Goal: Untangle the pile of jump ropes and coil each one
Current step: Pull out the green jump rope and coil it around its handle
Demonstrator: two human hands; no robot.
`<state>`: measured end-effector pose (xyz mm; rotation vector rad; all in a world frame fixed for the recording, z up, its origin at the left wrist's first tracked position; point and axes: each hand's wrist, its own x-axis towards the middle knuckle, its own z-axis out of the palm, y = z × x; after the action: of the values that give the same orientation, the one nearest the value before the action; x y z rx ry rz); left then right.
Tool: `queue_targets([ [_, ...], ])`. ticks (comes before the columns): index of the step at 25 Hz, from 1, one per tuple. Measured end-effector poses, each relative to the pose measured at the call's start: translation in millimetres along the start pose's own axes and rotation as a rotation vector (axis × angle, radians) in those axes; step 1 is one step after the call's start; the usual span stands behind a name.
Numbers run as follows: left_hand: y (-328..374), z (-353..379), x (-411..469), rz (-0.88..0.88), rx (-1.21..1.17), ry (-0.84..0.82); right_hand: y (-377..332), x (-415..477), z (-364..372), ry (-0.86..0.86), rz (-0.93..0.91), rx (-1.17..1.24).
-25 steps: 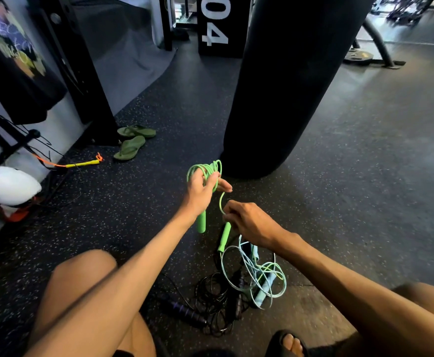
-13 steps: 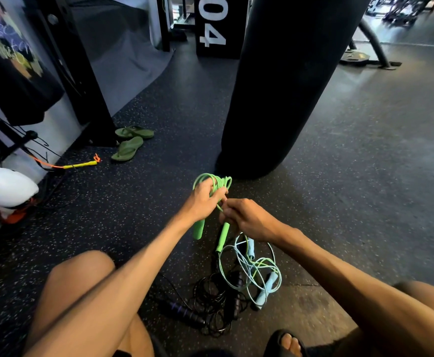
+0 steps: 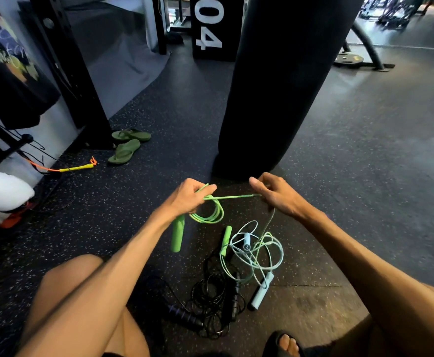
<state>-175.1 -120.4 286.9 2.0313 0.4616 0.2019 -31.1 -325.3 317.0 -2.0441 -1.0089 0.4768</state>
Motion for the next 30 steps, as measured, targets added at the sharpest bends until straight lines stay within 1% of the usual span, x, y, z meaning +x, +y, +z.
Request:
queue_targets([
  [3,2.1,-2.6,-5.4,-0.112,-0.208,-0.205,18.4,10.2,-15.1,0.098,-0.086,-0.051],
  [5,6.9,0.7,-11.5,-0.128,-0.327,-0.339,25.3,14.8,-15.2,0.182,-0.109,-0.056],
  [6,8.7,1.8,-13.6,-0.133,-0.423,-0.408,25.7,15.2,-13.2,0.216,-0.102,-0.052],
  [8,13.5,1.5,-15.3,-0.152,-0.694,-0.518,25.4,14.4,-6.9,0.251,-0.074,-0.042],
  [10,20.3,-1.3,-14.6,-0.142,-0.969,-0.534,27.6,13.5,2.6,0.241,-0.044,-0.019],
  [12,25.7,-4.1,-12.2,-0.107,-1.174,-0.492,27.2,12.2,16.3,0.183,0.003,0.02],
  [13,27.9,-4.6,-11.3,-0.088,-1.24,-0.463,26.9,11.2,25.1,0.142,0.028,0.032],
  [15,28.3,-3.8,-7.9,-0.072,-1.292,-0.358,20.2,5.9,41.3,0.051,0.06,0.052],
  [20,18.8,1.9,4.5,-0.062,-1.311,0.091,11.0,-6.5,60.3,-0.178,0.127,0.166],
  [23,11.3,0.1,12.5,-0.074,-1.277,0.326,13.5,-11.7,58.2,-0.336,0.141,0.136],
  [24,8.8,-0.4,15.0,-0.074,-1.204,0.397,11.5,-15.6,57.9,-0.401,0.147,0.132],
  [26,2.8,1.8,19.6,-0.039,-0.963,0.514,8.1,-21.6,58.8,-0.477,0.16,0.161],
  [28,-1.4,5.7,20.2,0.068,-0.648,0.571,5.0,-19.4,60.5,-0.471,0.127,0.169],
  [30,-5.0,11.5,19.3,0.152,-0.348,0.54,2.3,-13.9,60.3,-0.408,0.065,0.131],
])
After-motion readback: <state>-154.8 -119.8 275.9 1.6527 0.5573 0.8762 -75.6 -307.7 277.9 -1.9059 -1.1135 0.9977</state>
